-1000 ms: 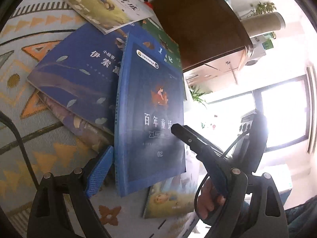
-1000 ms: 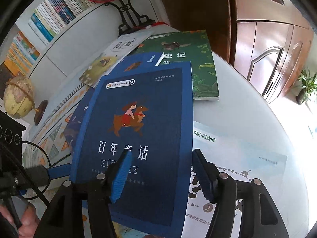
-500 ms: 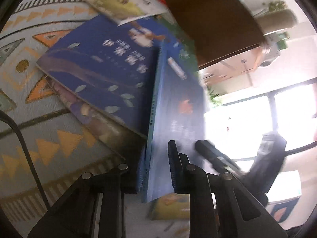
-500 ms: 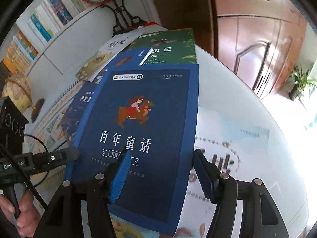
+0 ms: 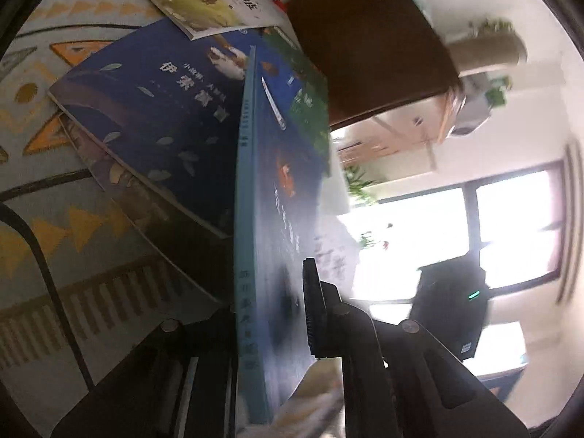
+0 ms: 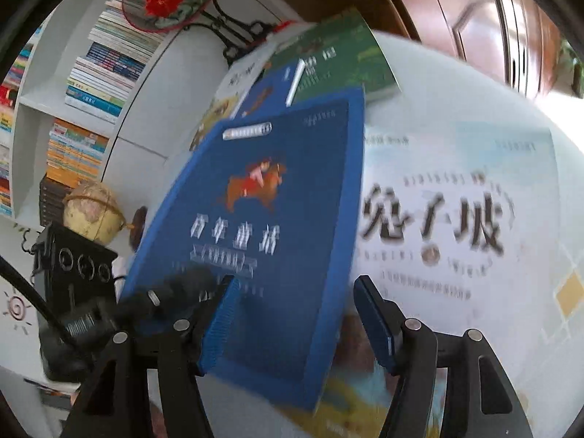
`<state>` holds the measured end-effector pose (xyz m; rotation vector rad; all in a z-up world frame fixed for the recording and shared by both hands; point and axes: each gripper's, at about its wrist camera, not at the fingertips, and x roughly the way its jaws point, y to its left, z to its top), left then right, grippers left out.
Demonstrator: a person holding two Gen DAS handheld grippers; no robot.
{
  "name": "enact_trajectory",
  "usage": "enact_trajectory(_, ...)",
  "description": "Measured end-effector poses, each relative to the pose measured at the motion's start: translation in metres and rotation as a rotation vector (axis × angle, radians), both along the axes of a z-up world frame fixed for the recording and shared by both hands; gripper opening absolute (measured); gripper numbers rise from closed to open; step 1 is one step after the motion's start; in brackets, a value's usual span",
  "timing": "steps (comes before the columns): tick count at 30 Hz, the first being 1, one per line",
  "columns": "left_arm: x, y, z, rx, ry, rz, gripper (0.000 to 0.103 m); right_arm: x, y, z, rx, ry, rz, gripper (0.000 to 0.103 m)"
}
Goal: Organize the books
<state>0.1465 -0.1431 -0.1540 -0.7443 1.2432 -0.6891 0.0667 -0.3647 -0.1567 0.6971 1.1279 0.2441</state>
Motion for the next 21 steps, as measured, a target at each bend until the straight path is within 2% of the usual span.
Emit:
enact_trajectory(1,0.002,0.001,0.001,-0.032,0.015,0.002,0.01,-0.003,-0.003,-0.001,0.028,0.023,-0.002,0.065)
enact_trajectory(2,0.004,0.002,0.002,-0.066,0.036,0.004,0.01,-0.007,-0.007,-0.003,0.077,0.039,-0.013,0.072)
enact_trajectory(4,0.011,0.001,0.0,-0.133,0.09,0.016,0.01,-0.011,-0.015,-0.01,0.196,0.064,-0.048,0.076)
enact_trajectory(7,0.011,0.002,-0.005,-0.189,0.135,0.033,0.01,-0.012,-0.025,-0.025,0.388,0.085,-0.122,0.076)
enact_trajectory(9,0.004,0.003,-0.004,-0.173,0.137,0.031,0.01,-0.01,-0.027,-0.025,0.434,0.061,-0.147,0.074)
enact_trajectory(11,-0.008,0.005,0.0,-0.1,0.104,0.017,0.01,-0.007,-0.026,-0.022,0.436,0.031,-0.145,0.048)
enact_trajectory(12,-0.013,0.005,0.005,-0.05,0.08,0.006,0.01,-0.005,-0.023,-0.019,0.412,0.026,-0.135,0.047)
enact_trajectory(14,-0.017,0.0,0.014,0.074,0.013,-0.024,0.014,-0.005,-0.017,-0.006,0.302,-0.002,-0.112,0.035)
enact_trajectory(19,-0.04,-0.024,0.038,0.367,-0.179,-0.082,0.024,-0.008,0.012,0.03,-0.016,-0.094,0.023,0.031)
enact_trajectory(21,-0.049,-0.032,0.045,0.443,-0.242,-0.095,0.027,-0.01,0.029,0.043,-0.152,-0.128,0.099,0.031)
